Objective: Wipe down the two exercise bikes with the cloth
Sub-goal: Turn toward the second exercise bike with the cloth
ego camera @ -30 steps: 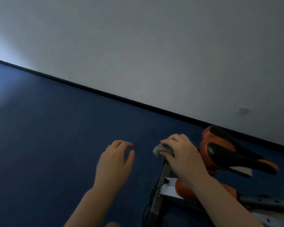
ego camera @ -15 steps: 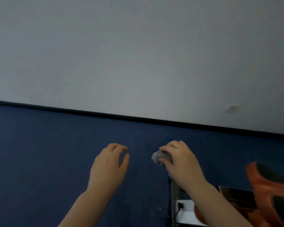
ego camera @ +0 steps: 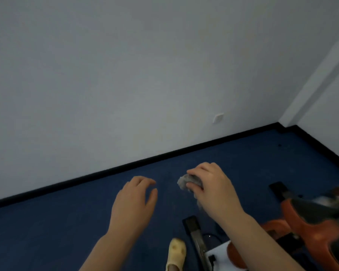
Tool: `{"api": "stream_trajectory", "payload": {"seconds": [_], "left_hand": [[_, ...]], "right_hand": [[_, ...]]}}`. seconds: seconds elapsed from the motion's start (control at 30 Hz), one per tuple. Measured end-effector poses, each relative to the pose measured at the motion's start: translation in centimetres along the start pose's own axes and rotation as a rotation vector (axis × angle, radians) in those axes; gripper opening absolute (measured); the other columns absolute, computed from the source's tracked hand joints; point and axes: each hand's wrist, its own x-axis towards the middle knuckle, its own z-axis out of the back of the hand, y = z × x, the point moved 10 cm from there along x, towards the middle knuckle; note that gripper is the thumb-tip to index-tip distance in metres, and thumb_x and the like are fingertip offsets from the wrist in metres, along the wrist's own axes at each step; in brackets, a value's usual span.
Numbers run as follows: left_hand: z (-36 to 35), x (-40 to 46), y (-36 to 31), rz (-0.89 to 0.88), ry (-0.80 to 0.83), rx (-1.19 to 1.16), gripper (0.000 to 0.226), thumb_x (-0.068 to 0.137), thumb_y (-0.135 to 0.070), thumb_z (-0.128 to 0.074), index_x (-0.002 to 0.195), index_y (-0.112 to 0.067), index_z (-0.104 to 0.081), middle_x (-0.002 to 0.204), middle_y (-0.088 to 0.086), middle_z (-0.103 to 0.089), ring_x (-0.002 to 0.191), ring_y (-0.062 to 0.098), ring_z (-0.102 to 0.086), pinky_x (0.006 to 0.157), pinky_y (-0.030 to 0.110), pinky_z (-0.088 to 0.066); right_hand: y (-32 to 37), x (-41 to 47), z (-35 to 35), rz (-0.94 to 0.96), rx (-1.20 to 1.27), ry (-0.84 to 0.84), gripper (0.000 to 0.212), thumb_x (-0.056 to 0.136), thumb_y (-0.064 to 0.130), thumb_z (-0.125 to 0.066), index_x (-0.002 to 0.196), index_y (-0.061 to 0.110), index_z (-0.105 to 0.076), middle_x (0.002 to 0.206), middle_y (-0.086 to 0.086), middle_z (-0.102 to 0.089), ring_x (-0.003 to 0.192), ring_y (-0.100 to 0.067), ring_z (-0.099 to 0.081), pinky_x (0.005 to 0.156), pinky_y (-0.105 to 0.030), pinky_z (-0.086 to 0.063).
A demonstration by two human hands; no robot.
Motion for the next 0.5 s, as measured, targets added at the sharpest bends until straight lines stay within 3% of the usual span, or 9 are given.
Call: {"api": "stream_trajectory", "payload": {"seconds": [0.23,0.4,0.5], "left_hand": [[-1.8,14.9,-5.1,-0.175,0.045,-0.004,0.026,0.093,-0.036,-0.047,0.114,-0.029,-0.06,0.116,-0.015,-0.054,0.105,0.007,-0.054,0.09,0.027,-0.044],[-2.3,23.5,-8.3,-0.262,0.038,-0.019,0.024,0.094,-0.034,-0.048,0.113,-0.028,-0.06,0.116,-0.016,-0.054,0.09,0.008,-0.053,0.084,0.024,-0.042],[-3.7,27.5,-8.8,-0.293,0.082,-0.012,0.024,0.093,-0.035,-0.047,0.113,-0.028,-0.06,0.118,-0.015,-0.055,0.099,0.008,-0.054,0.087,0.023,-0.04]], "right_hand": [[-8.8,8.5,2.0,-0.154,-0.052,-0.073,0.025,0.083,0.024,-0.068,0.108,0.022,-0.065,0.1,0.013,-0.055,0.097,-0.006,-0.046,0.076,-0.024,-0.046],[-14.2,15.0,4.1,-0.254,-0.117,-0.132,0.023,0.082,0.023,-0.069,0.106,0.021,-0.067,0.098,0.012,-0.056,0.095,-0.005,-0.045,0.074,-0.023,-0.045],[-15.5,18.3,4.5,-0.277,-0.118,-0.161,0.021,0.082,0.023,-0.069,0.103,0.022,-0.067,0.096,0.015,-0.055,0.092,-0.002,-0.043,0.071,-0.018,-0.041]]}}
